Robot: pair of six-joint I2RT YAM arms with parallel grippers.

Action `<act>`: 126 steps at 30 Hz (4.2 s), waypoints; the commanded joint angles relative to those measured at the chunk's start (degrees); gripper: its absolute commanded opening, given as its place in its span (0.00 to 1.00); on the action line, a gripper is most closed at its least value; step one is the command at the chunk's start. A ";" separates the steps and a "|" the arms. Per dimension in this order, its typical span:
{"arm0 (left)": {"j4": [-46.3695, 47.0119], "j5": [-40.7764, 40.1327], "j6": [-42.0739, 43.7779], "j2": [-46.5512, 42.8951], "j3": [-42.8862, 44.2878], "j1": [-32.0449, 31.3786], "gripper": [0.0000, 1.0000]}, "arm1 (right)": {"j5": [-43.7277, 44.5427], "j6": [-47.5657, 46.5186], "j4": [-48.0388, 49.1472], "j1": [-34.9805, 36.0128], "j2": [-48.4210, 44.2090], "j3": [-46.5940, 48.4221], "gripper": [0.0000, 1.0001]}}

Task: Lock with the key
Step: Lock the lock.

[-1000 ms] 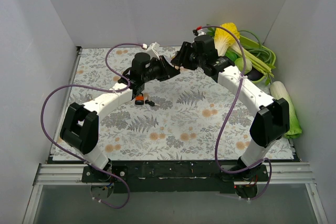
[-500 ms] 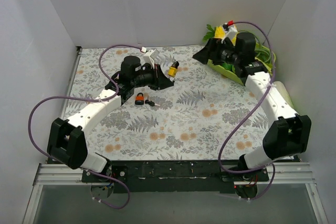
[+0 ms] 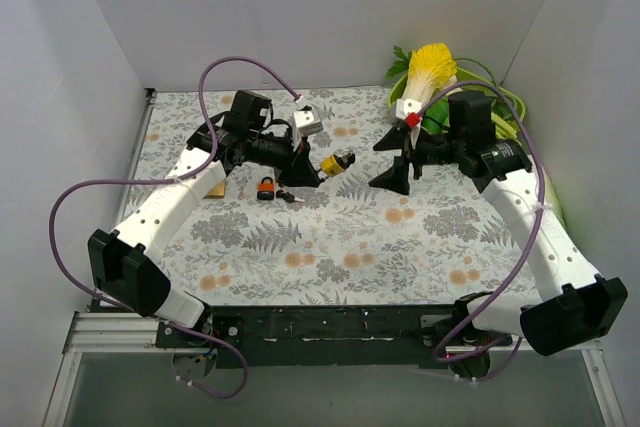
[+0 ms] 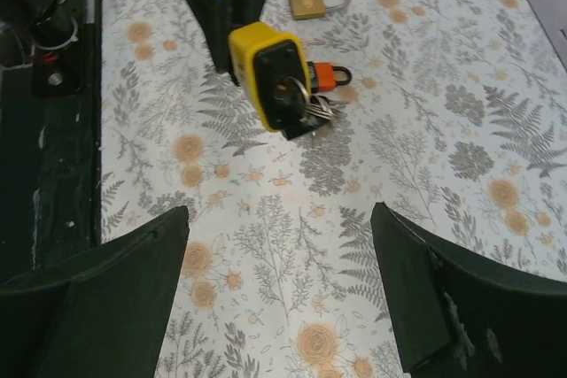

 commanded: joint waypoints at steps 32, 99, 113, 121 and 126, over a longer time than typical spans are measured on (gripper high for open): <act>-14.42 3.70 20.13 0.24 5.94 -6.56 0.00 | 7.44 -1.03 4.01 19.44 -0.47 -6.51 0.33; 23.46 9.06 -11.68 -19.54 -15.42 -2.78 0.18 | -7.68 27.36 32.67 14.87 -6.26 -12.40 0.01; 34.08 7.04 -21.79 -17.34 -16.73 -6.73 0.00 | -7.94 31.84 37.58 18.73 -4.77 -14.33 0.01; 44.80 8.18 -30.05 -15.15 -17.26 -10.42 0.00 | -6.71 34.56 44.79 22.25 -2.84 -19.16 0.01; 50.27 8.09 -32.17 -13.30 -17.26 -11.83 0.00 | -6.01 36.93 50.58 25.50 -0.99 -21.18 0.01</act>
